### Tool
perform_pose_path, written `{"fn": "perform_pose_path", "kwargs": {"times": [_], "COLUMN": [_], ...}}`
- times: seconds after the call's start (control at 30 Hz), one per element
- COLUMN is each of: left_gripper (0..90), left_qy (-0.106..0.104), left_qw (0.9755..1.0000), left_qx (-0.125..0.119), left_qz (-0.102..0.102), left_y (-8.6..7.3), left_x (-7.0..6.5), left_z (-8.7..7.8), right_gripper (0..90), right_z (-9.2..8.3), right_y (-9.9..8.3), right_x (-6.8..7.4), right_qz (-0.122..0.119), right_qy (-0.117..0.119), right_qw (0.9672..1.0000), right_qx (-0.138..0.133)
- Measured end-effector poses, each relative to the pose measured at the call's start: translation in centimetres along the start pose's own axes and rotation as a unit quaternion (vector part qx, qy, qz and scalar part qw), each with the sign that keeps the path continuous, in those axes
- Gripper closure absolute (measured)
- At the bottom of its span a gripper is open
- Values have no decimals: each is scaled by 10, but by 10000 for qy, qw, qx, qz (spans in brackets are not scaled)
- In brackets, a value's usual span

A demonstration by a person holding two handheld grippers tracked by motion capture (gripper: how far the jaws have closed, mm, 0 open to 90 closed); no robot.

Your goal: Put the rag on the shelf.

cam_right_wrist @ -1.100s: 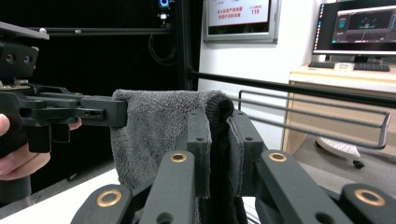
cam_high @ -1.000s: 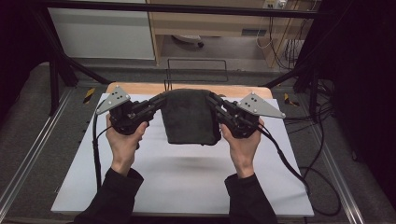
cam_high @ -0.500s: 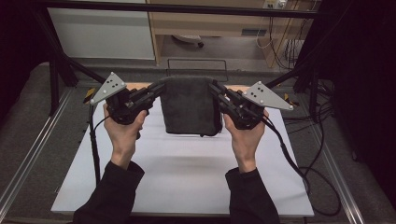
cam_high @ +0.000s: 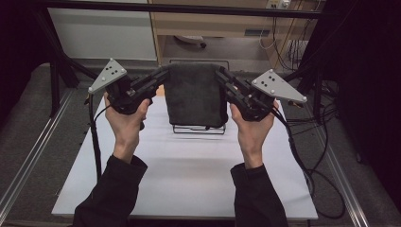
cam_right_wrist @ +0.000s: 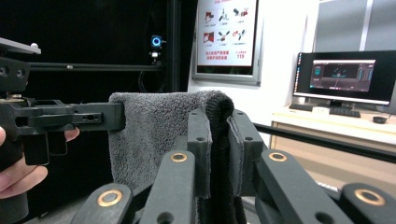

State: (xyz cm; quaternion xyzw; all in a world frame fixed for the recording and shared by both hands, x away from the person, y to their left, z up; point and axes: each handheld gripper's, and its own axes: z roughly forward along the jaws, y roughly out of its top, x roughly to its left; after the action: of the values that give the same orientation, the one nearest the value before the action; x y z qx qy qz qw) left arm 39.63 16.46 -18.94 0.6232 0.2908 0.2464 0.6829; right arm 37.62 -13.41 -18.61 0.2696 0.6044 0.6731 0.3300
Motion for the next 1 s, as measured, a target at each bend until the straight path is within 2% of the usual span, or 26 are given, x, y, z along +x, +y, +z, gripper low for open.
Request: {"fn": "perform_pose_path", "kwargs": {"times": [0.33,0.7,1.0], "left_gripper": [807,807,807], "left_qy": [65,138,123], "left_qw": [9998,9996,9995], "left_qx": [-92,-202,-272], "left_qz": [152,143,108], "left_y": [22,47,61], "left_x": [3,10,17], "left_z": [11,26,36], "right_gripper": [813,814,813], "right_z": [8,27,38], "right_y": [20,39,53], "right_x": [-6,-19,-29], "right_qz": [-93,-77,-152], "right_qy": [-80,-181,-217], "right_qw": [9998,9995,9991], "right_qx": [-145,-240,-343]}}
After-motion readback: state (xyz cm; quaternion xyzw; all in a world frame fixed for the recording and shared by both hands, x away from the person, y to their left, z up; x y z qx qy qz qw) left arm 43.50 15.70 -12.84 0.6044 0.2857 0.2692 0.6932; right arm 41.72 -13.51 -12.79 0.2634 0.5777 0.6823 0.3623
